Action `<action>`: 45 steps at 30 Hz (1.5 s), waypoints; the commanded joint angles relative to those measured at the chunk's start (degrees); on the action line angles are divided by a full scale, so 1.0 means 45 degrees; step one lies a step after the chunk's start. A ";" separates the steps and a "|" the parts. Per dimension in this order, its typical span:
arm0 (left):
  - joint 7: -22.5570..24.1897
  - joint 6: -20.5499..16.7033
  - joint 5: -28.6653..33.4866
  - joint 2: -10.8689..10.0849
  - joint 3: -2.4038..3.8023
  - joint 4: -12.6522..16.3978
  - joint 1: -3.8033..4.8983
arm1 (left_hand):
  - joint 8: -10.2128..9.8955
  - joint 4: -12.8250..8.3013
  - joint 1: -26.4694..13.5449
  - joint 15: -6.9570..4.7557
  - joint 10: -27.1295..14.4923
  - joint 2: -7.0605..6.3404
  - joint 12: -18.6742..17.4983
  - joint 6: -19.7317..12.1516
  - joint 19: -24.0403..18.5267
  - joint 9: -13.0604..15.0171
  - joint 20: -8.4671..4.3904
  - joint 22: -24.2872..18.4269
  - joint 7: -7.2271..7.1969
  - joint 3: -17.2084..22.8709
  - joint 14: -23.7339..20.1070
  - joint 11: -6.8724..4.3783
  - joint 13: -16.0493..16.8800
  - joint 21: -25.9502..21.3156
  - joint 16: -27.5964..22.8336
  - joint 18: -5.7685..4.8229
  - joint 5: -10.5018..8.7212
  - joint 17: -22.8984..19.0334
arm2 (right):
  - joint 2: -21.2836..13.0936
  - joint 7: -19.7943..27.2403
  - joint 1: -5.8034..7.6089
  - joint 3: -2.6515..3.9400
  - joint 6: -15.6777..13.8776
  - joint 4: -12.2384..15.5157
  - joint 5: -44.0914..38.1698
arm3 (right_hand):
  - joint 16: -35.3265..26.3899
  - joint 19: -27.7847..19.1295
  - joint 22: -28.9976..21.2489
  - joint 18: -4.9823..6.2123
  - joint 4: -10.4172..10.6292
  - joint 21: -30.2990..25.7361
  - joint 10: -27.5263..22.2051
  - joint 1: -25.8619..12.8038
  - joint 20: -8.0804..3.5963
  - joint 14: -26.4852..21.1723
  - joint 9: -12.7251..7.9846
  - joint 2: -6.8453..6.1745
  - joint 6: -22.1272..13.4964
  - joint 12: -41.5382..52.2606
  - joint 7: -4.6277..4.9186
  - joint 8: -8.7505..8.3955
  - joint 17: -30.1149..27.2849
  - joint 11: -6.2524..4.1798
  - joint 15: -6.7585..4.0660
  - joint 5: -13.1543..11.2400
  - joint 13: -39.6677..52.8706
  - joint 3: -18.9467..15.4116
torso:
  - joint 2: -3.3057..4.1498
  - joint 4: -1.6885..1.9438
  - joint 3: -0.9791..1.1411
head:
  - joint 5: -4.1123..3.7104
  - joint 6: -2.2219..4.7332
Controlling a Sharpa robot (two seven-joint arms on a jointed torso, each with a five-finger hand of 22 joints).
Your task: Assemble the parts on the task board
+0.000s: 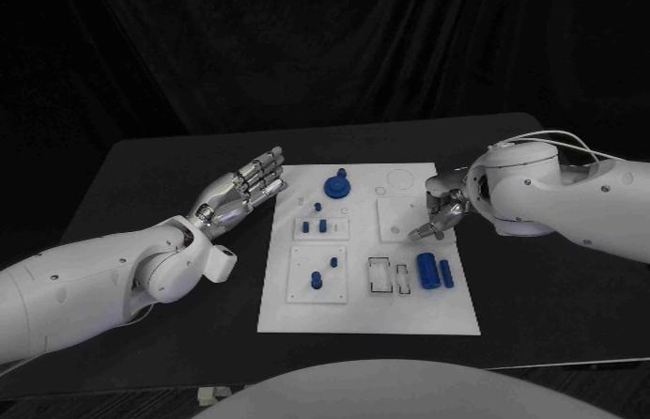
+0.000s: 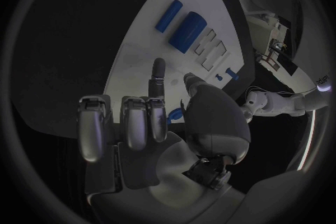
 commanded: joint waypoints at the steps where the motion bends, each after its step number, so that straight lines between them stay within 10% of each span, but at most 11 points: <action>1: 0.0870 0.0191 0.0084 0.0025 0.0012 0.0011 -0.0020 | 0.0033 0.0010 0.0088 0.0071 0.0009 0.0011 0.0076 -0.0032 0.0008 0.0011 -0.0009 0.0007 0.0075 0.0081 -0.0005 0.0106 0.0013 0.0060 -0.0047 0.0073 0.0043 -0.0017 | 0.0054 -0.0373 0.0011 0.0003 0.0326 -0.0051 0.0375 | 0.0032 0.1350 0.3352 -0.0095 -0.0028 0.0034 0.1347 0.0076 -0.0076 0.1335 -0.0041 0.0100 -0.0078 0.0032 0.0022 -0.0114 0.3349 -0.0053 -0.0026 0.0165 0.3350 0.0109 | 0.0008 0.0010 0.0002 | -0.0031 0.0001; 45: 0.0704 0.0330 0.0084 0.0102 0.0012 -0.0042 -0.0058 | 0.0031 -0.0048 0.0174 0.0101 0.0016 -0.0005 0.0103 -0.0042 0.0018 0.0009 0.0003 0.0022 0.0111 0.0126 -0.0005 0.0293 0.0015 0.0068 -0.0047 0.0071 0.0075 -0.0017 | 0.0216 -0.0487 -0.0751 -0.0001 0.0227 -0.0226 0.0720 | 0.0032 0.1263 0.3292 -0.0050 0.0005 -0.0106 0.1347 -0.0083 0.0031 0.1335 -0.0039 0.0043 0.0115 0.0032 0.0088 -0.0540 0.3349 0.0000 0.0060 -0.0538 0.3350 -0.0053 | 0.0008 -0.0019 0.0011 | 0.0066 0.0001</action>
